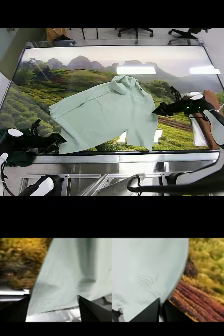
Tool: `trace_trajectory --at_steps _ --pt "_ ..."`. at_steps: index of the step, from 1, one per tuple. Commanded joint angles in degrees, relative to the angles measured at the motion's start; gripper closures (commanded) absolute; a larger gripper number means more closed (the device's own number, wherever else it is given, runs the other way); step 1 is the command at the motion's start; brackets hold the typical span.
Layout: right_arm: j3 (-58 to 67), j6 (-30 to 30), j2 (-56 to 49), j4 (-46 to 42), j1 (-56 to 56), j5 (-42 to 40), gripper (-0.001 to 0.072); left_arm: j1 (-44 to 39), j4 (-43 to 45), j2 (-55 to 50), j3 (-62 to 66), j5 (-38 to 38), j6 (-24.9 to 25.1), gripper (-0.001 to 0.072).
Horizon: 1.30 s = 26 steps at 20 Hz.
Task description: Fold the shirts.
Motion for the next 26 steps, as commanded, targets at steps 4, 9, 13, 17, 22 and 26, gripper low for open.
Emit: trace_trajectory --at_steps 4,9,13,17,22,26 --pt "0.07 -0.98 -0.04 1.46 0.17 0.22 0.0648 -0.02 -15.67 -12.35 -0.72 -2.67 15.41 0.0576" --pt "0.20 -1.01 2.21 2.49 -0.83 0.79 0.0694 -0.02 -15.85 -14.45 4.79 -7.93 14.10 0.0696" --pt "2.62 -5.25 11.15 17.38 -4.90 4.90 0.0694 0.00 -25.68 -5.44 16.94 -14.12 12.92 0.0696" --pt "9.81 -10.10 25.40 38.18 -12.02 3.61 0.0694 0.00 -43.85 6.88 36.11 -15.23 12.90 0.0694" --pt "22.62 -11.47 41.94 41.27 -18.01 -5.64 0.0694 0.00 -47.45 16.65 60.43 -3.72 4.31 0.0693" --pt "32.87 -12.07 47.30 35.04 -17.97 -10.84 0.0694 0.00 -43.25 18.80 73.83 -2.03 1.97 0.0694"
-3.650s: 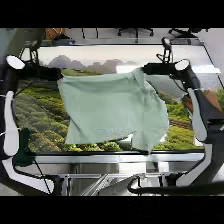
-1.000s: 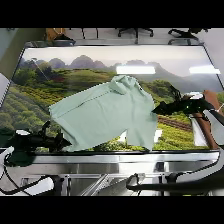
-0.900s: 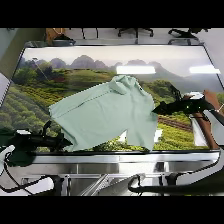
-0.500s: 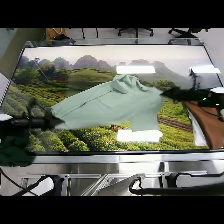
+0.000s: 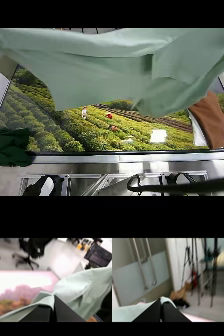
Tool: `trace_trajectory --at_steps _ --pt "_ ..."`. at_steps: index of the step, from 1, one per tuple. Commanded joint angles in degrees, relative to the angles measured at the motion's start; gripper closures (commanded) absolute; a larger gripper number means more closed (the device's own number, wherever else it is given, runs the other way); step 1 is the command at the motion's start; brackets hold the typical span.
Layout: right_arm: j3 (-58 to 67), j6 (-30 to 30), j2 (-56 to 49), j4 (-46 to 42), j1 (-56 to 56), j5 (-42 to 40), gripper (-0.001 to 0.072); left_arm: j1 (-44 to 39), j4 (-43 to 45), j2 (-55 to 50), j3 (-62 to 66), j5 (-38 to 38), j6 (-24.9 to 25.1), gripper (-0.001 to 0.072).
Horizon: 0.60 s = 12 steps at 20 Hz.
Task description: Fold the shirts.
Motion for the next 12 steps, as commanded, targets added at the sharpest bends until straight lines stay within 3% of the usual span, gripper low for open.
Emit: trace_trajectory --at_steps 1,4,7,9,12 --pt "8.98 -0.72 4.96 -5.18 -0.76 -5.18 0.0694 0.02 5.75 2.21 11.45 2.82 -4.52 0.0694" --pt "11.39 -0.39 4.68 -8.94 -0.76 -5.70 0.0694 0.02 19.52 0.28 15.43 -1.86 -9.11 0.0694" --pt "11.23 0.17 -0.20 -8.83 -0.76 -0.52 0.0694 -0.63 21.94 -5.25 12.41 -9.70 -9.27 0.0694" --pt "9.35 1.09 -5.75 -8.81 -0.59 4.15 0.0693 -4.79 22.14 -10.54 6.08 -9.33 -6.82 0.0694" --pt "1.90 -0.87 -16.33 -10.10 6.40 6.97 0.0693 -12.13 22.45 -20.90 -2.80 -4.00 2.49 0.0694"
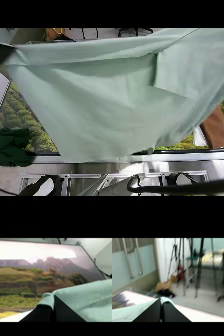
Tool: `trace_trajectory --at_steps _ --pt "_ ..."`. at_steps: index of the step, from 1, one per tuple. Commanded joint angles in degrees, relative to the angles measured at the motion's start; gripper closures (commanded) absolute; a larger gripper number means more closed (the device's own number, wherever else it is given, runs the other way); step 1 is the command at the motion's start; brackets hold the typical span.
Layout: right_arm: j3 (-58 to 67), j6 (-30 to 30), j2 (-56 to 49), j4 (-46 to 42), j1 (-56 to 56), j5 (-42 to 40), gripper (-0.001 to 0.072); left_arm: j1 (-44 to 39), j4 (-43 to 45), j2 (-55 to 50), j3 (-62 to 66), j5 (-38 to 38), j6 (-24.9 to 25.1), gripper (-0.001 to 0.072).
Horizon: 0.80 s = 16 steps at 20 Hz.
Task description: Fold the shirts.
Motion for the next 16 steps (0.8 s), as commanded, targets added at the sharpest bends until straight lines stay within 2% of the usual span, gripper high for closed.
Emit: trace_trajectory --at_steps 1,4,6,8,12,14,16 --pt "-7.56 -2.54 -12.02 -3.41 8.07 2.82 0.0693 -7.43 1.79 -12.24 -8.70 5.44 9.42 0.0693" --pt "-11.32 -2.93 -25.46 -11.06 14.93 -5.03 0.0693 -9.31 1.75 -24.63 -11.30 13.77 9.88 0.0693" --pt "-11.17 -3.41 -32.94 -11.08 16.24 -10.95 0.0693 -8.46 1.79 -32.70 -9.92 17.27 10.75 0.0693" --pt "-10.01 -3.72 -38.12 -11.13 16.48 -16.09 0.0694 -7.50 1.77 -39.50 -5.01 17.51 10.91 0.0693" --pt "-6.67 -4.04 -43.54 -11.85 15.63 -18.88 0.0694 -7.65 1.77 -48.02 6.10 15.37 10.82 0.0693" --pt "-6.64 -3.85 -43.98 -15.26 15.23 -19.15 0.0695 -8.02 1.86 -50.80 9.70 13.53 10.71 0.0693" --pt "-6.64 -0.17 -44.06 -22.58 15.04 -19.12 0.0694 -8.48 3.67 -53.13 11.82 12.17 9.51 0.0693"
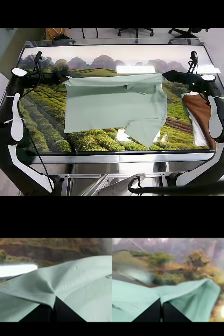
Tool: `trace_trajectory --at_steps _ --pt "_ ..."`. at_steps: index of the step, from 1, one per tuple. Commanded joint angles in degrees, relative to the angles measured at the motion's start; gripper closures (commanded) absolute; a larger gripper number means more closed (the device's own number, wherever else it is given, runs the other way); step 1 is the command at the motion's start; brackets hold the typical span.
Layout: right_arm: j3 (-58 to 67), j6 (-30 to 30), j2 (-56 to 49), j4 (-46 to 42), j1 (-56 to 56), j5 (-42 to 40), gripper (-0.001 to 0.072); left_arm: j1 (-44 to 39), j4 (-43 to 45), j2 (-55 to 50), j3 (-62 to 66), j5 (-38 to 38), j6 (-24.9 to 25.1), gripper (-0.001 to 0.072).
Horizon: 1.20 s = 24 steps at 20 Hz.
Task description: Fold the shirts.
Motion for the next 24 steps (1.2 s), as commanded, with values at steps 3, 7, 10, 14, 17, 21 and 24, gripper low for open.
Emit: trace_trajectory --at_steps 3,7,10,14,17,21,24 --pt "0.35 6.86 -2.14 -15.72 -0.28 -0.76 0.0695 -1.36 12.70 -5.60 4.42 -1.14 -5.38 0.0693" --pt "0.35 6.82 -5.14 -15.80 0.20 -0.39 0.0694 -2.69 17.92 -6.45 4.39 1.05 -5.11 0.0693" --pt "0.35 6.84 -6.88 -15.78 0.42 -0.55 0.0694 -3.30 17.90 -7.63 4.42 1.05 -4.31 0.0693" --pt "0.37 6.82 -7.26 -15.76 0.42 -0.61 0.0694 -3.39 17.75 -8.90 4.42 -0.44 -4.28 0.0693" --pt "0.37 6.82 -7.02 -13.70 0.44 -0.37 0.0683 -3.39 15.63 -8.83 4.59 -2.29 -4.87 0.0688" --pt "0.44 6.91 -1.64 -12.81 -0.33 1.29 0.0406 -2.03 16.35 -8.85 10.75 -12.57 -11.54 0.0094" --pt "0.37 15.34 5.75 -17.57 -3.48 6.03 0.0406 1.25 16.24 -7.23 14.27 -24.70 -19.12 0.0094"
